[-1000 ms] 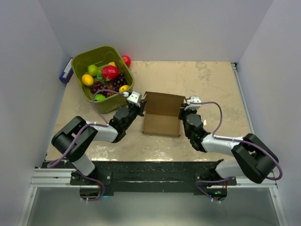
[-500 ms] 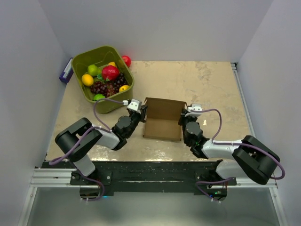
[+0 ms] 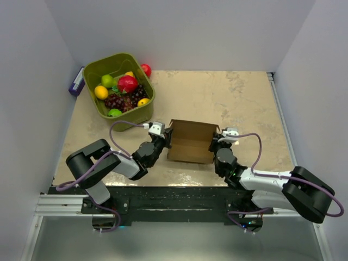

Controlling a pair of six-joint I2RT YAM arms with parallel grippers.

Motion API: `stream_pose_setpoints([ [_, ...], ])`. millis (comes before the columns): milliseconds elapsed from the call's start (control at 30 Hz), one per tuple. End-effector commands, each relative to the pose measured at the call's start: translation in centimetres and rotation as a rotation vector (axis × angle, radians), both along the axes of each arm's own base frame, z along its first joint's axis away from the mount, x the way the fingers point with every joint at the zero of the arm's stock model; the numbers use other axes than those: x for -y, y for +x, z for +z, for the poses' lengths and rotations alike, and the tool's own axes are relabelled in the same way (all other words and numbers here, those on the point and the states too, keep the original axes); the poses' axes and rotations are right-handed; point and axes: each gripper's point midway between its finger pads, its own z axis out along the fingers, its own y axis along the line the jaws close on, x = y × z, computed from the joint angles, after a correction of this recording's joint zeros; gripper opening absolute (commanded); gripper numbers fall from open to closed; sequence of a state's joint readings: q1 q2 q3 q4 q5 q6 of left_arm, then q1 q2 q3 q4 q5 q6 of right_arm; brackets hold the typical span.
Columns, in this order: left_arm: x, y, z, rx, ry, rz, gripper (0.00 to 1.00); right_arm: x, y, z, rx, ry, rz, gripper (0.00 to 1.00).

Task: Fold the paper box

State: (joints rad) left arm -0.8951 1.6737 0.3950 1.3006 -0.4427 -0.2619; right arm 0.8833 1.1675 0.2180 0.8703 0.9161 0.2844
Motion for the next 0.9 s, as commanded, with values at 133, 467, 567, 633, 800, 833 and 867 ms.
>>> stream_pose_setpoints([
  [133,3.1,-1.3,-0.6,-0.047,0.059,-0.115,0.0,-1.9,-0.3,2.5,0.046,0.144,0.036,0.0],
  [467,3.9,3.8,4.1,0.04,0.056,-0.123,0.0,-4.8,3.4,6.4,0.144,0.093,-0.011,0.0],
  [567,4.4,5.2,5.2,0.069,0.059,-0.129,0.0,-5.7,4.7,7.4,0.182,0.07,-0.026,0.0],
  [633,4.8,6.2,5.7,0.086,0.058,-0.121,0.0,-6.4,5.5,8.1,0.206,0.059,-0.035,0.0],
  [800,4.9,7.1,4.5,0.112,0.03,-0.101,0.0,-6.9,6.6,7.5,0.265,0.053,-0.049,0.0],
  [833,4.8,7.2,3.6,0.098,0.021,-0.091,0.0,-6.9,6.5,8.2,0.31,0.083,-0.045,0.0],
  [867,4.7,7.2,3.9,0.114,-0.009,-0.084,0.0,-7.1,6.5,7.0,0.302,0.069,-0.042,0.0],
])
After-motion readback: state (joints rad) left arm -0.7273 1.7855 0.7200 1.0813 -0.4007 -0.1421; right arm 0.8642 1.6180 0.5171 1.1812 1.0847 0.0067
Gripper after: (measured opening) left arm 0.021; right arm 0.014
